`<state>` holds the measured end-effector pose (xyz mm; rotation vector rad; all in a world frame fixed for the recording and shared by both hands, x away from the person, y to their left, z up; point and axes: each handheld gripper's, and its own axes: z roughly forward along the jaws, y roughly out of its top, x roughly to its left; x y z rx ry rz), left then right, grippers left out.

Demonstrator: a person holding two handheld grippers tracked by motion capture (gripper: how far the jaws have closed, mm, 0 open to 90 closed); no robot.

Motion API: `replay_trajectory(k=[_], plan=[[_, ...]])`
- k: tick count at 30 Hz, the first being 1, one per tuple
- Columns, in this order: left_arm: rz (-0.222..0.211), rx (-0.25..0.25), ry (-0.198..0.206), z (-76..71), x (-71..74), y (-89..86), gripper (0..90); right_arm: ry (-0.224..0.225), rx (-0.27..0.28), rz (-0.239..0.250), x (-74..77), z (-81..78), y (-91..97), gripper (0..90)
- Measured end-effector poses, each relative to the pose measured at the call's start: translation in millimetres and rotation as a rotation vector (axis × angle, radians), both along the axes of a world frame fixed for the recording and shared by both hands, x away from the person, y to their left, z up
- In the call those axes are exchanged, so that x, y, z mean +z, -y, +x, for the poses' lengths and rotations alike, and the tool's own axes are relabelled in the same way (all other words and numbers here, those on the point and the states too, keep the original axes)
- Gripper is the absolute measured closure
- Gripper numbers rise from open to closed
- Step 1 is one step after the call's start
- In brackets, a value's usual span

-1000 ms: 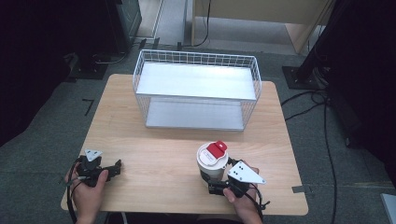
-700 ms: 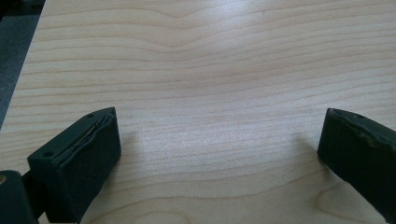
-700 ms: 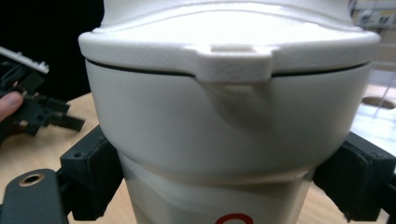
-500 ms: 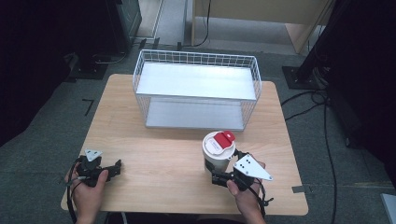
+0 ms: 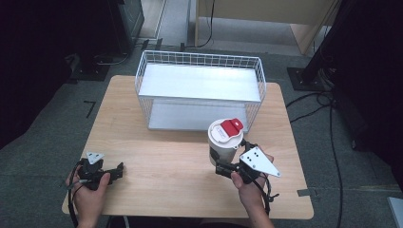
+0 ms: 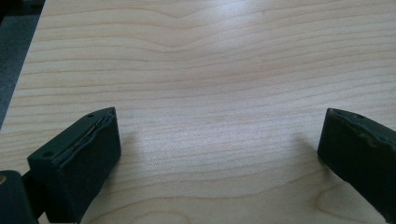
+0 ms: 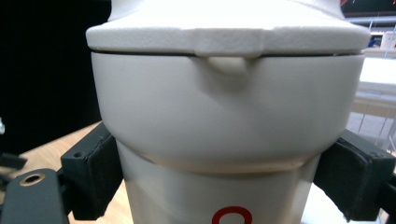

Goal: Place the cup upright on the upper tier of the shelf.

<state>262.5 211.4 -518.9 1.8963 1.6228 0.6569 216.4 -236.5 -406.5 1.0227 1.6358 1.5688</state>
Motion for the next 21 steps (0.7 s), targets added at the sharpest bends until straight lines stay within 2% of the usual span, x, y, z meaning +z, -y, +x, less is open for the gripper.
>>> replay_trajectory(k=[9,21], plan=[[0.0,-0.001,-0.002,0.0,0.1,-0.1,0.0,0.061,-0.036,0.044,25.8,15.7,-3.7,11.5],[0.001,-0.001,-0.002,0.0,0.2,-0.1,0.0,0.126,-0.095,0.059,63.5,44.7,-1.6,11.5]])
